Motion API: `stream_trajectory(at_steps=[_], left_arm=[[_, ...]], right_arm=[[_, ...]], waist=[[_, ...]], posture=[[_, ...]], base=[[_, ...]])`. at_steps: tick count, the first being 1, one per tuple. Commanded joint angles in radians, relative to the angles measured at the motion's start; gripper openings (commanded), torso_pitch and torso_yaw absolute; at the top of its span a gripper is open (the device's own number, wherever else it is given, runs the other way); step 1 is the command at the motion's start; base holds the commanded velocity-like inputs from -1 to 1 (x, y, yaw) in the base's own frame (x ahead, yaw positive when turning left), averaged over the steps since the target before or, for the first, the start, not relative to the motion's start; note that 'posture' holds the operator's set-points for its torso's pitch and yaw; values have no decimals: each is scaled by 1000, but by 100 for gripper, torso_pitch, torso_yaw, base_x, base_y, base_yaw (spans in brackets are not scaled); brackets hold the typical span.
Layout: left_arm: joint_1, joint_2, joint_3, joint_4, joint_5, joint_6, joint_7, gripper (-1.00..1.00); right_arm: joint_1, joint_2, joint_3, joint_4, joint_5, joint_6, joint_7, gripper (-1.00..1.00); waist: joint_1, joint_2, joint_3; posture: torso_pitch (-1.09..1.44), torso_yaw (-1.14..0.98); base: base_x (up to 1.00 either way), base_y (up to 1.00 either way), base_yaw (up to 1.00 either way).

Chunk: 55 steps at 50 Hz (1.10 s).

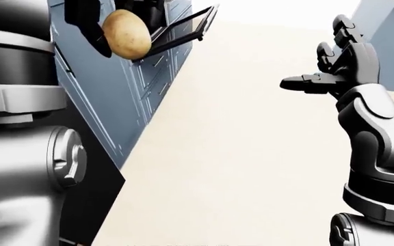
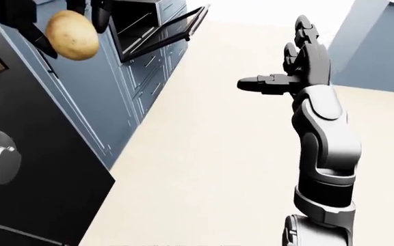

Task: Place the potato on the top rack of the oven.

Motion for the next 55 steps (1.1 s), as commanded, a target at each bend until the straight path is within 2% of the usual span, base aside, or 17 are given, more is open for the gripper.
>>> stream_trajectory(at_steps=[1,6,7,9,12,19,23,24,31,36,38,41,42,45,50,54,55], left_arm=[[-32,16,19,-19,-1,1,18,-95],[-23,25,14,-2,11,-31,32,-95],[-23,24,13,1,13,-33,34,-95],[-26,20,15,-1,15,-30,30,-95],[-27,17,15,4,17,-31,33,-95],[-28,14,17,4,19,-27,30,-95],[-2,16,18,-7,21,-31,36,-95],[0,16,19,-11,20,-30,35,-95],[-4,15,22,-15,12,-30,29,-95],[-13,20,18,-9,14,-36,25,-95],[-20,18,20,-4,13,-28,22,-95],[-16,17,18,-9,15,-30,23,-95],[-13,16,17,-7,16,-32,26,-95],[-21,16,14,12,21,-43,35,-95],[-27,16,15,18,22,-41,32,-95],[-25,15,17,14,21,-37,32,-95],[-21,17,18,16,21,-41,35,-95]], right_arm=[[-38,-17,-9,-39,5,-31,-2,100],[-39,-15,-19,-34,25,-42,-6,100],[-38,-17,-19,-40,29,-37,-8,100],[-37,-18,-17,-35,29,-45,-12,100],[-34,-20,-13,-30,29,-52,-12,100],[-38,-25,-14,-25,34,-52,-16,100],[-37,-26,-12,-25,34,-55,-18,100],[-36,-26,-12,-23,33,-58,-18,100],[-37,-30,-7,-15,23,-59,-22,100],[-39,-27,-6,-4,6,-61,-25,100],[-38,-26,-8,-9,9,-61,-23,100],[-37,-27,-8,-3,3,-73,-20,100],[-35,-27,-8,-1,2,-80,-18,100],[-36,-26,-10,-5,4,-78,-17,100],[-34,-27,-13,-18,12,-69,-17,100],[-31,-27,-12,-17,12,-76,-15,100],[-32,-28,-13,-20,12,-74,-16,100]], waist=[[5,-11,-30],[-11,35,-38],[-13,63,-66],[-9,62,-31],[-9,76,-36],[9,28,-32],[12,-64,-44],[14,-22,-33],[7,19,-45],[-6,75,-58],[-13,56,-50],[-13,63,-41],[-11,79,-67],[4,76,-52],[11,35,-30],[10,-58,-49],[7,-19,-38]], posture=[[0,0],[0,0],[0,0],[0,0],[0,0],[0,0],[0,0],[0,0],[0,0],[0,0],[0,0],[0,0],[0,0],[0,0],[0,0],[0,0],[0,0]], base=[[0,0,0],[0,0,0],[22,-5,0],[28,-8,0],[33,-10,0],[34,-8,0],[34,-4,0],[34,-5,0],[35,-2,0],[11,0,0],[2,0,0],[2,0,0],[19,0,0],[26,0,0],[37,0,0],[44,0,0],[56,0,0]])
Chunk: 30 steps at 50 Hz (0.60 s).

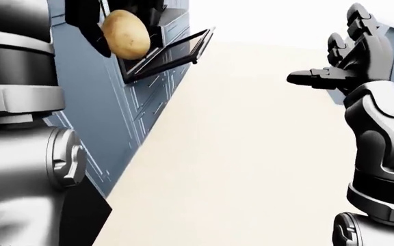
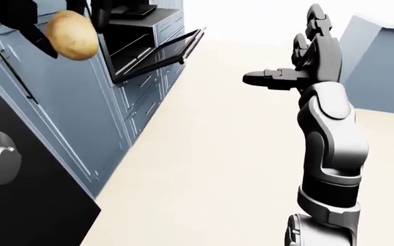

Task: Place the potato on the top rack of the oven.

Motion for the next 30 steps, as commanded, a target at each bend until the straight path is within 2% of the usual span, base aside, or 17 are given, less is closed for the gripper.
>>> stream_trajectory(at_steps=[1,7,12,14,15,16,17,18,21,26,28,29,30], left_arm=[[-23,16,11,-5,2,6,6,-95],[-23,18,12,-3,1,10,10,-95],[-10,21,13,-10,-1,8,13,-95],[-10,27,11,-9,1,-2,8,-95],[-23,30,12,-4,1,1,2,-95],[-31,31,12,-1,1,2,-2,-95],[-34,32,11,5,3,-2,1,-95],[-35,32,11,6,4,-2,2,-95],[-41,33,8,23,9,-14,8,-95],[-25,25,13,9,5,1,3,-95],[-16,28,14,5,5,0,3,-95],[-17,29,14,5,4,1,2,-95],[-20,31,14,11,5,0,4,-95]], right_arm=[[-29,-10,3,-22,2,-13,2,100],[-29,-7,5,-10,-1,-24,5,100],[-26,-6,7,-12,-4,-24,4,100],[-25,-4,6,-7,-4,-26,5,100],[-24,-3,6,-4,-4,-29,5,100],[-24,-3,6,-6,-4,-27,5,100],[-24,-4,7,-6,-4,-27,5,100],[-25,-4,5,-4,-3,-28,5,100],[-25,-6,3,-6,-1,-25,5,100],[-24,-5,5,-6,-2,-24,6,100],[-23,-4,6,-4,-3,-27,6,100],[-23,-5,7,-6,-5,-26,5,100],[-23,-4,6,-5,-5,-28,5,100]], waist=[[11,-15,-10],[-2,31,-7],[-22,67,-23],[-30,93,-29],[-33,115,-32],[-34,148,-45],[-19,117,-27],[-30,133,-16],[-13,121,-24],[6,85,-23],[6,55,-36],[3,21,-42],[8,0,-49]], posture=[[0,0],[0,0],[0,0],[0,0],[0,0],[0,0],[0,0],[0,0],[0,0],[0,0],[0,0],[0,0],[0,0]], base=[[60,0,0],[66,0,0],[66,0,0],[66,0,0],[66,0,0],[66,0,0],[66,0,0],[66,0,0],[65,0,0],[66,0,0],[66,0,0],[67,0,0],[66,0,0]])
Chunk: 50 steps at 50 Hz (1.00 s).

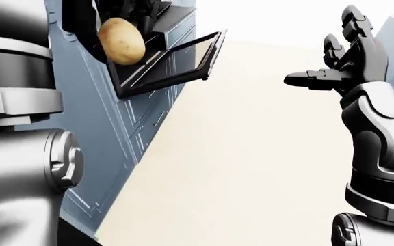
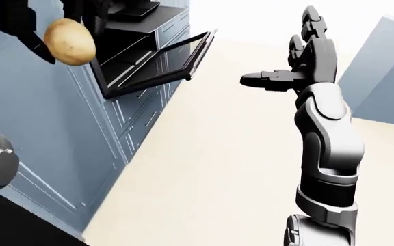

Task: Place the potato on the top rack of the oven.

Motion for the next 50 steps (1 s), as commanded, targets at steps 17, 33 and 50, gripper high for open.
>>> stream_trajectory(at_steps=[17,33,50], left_arm=[[-44,13,8,-30,-7,13,-1,-95],[-30,21,5,-9,27,-10,12,-95],[-10,22,9,-22,22,-10,16,-95]], right_arm=[[-37,-14,-6,3,-25,-12,-18,100],[-32,-13,16,23,-80,-31,-12,100],[-25,-7,-13,-26,4,-20,-1,100]], waist=[[8,66,-16],[11,-9,-47],[-17,51,-24]], posture=[[0,0],[0,0],[0,0]], base=[[18,0,0],[0,0,0],[0,0,-49]])
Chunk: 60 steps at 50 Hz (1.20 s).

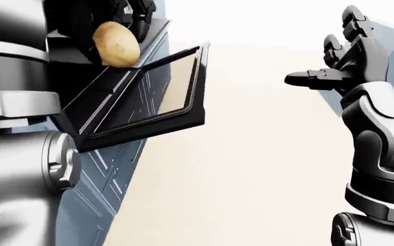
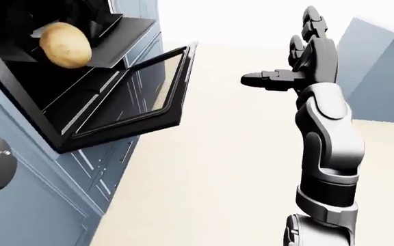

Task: Place the potato on the top rack of the oven.

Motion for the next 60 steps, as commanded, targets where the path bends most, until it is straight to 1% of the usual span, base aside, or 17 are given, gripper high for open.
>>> stream_trajectory(at_steps=[1,2,3,5,7,13,17,18,28,29,34,37,39,40,43,49,60], left_arm=[[-24,5,9,-24,-7,3,15,-95],[-23,4,9,-27,-7,3,14,-95],[-31,3,8,-21,-7,4,15,-95],[-29,4,8,-18,-7,1,16,-95],[-26,5,8,-17,-7,-1,18,-95],[-26,5,7,-17,-6,0,17,-95],[-34,1,6,-15,-5,4,15,-95],[-34,1,6,-14,-6,4,15,-95],[-47,11,8,-1,-6,0,17,-95],[-47,10,8,-5,-7,3,15,-95],[-34,9,9,-15,-9,5,14,-95],[-45,11,8,-2,-9,-1,22,-95],[-40,10,9,-7,-10,1,22,-95],[-40,9,9,-8,-10,4,19,-95],[-44,6,7,-4,-15,-6,38,-95],[-59,10,4,13,-10,-17,40,-95],[-58,15,9,18,0,-10,32,-95]], right_arm=[[-24,-11,-4,-19,-2,-30,-9,100],[-24,-12,-3,-17,-3,-32,-10,100],[-23,-12,-2,-15,-3,-33,-10,100],[-26,-15,3,5,-19,-43,-19,100],[-26,-11,2,0,-15,-40,-20,100],[-25,-11,6,11,-25,-40,-26,100],[-23,-8,4,5,-20,-31,-25,100],[-23,-9,5,4,-21,-29,-25,100],[-18,-8,8,-5,-32,-36,-15,100],[-16,-8,11,-2,-38,-42,-14,100],[-19,-8,8,-2,-43,-37,-10,100],[-23,-1,11,-3,-43,-20,-20,100],[-22,2,9,-1,-42,-25,-18,100],[-22,0,6,-4,-39,-20,-18,100],[-23,0,5,7,-39,-25,-21,100],[-17,0,8,14,-42,-33,-18,100],[-19,-6,3,8,-42,-36,-8,100]], waist=[[-2,23,-2],[0,66,-8],[7,85,-31],[28,49,-2],[13,27,-18],[15,-32,1],[45,-124,-9],[43,-105,-1],[22,-66,-25],[15,-54,-45],[23,-52,-62],[17,-12,-53],[11,40,-54],[10,14,-50],[20,2,-29],[29,-89,-11],[15,-37,-44]], posture=[[0,0],[0,0],[0,0],[0,0],[0,0],[0,0],[0,0],[0,0],[0,0],[0,0],[0,0],[0,0],[0,0],[0,0],[0,0],[0,0],[0,0]], base=[[0,0,-100],[0,0,-100],[0,0,-77],[0,0,-24],[0,0,0],[0,0,0],[0,0,0],[0,0,0],[0,0,0],[0,12,0],[0,20,0],[0,19,0],[0,19,0],[0,17,0],[0,0,0],[0,0,0],[0,6,0]])
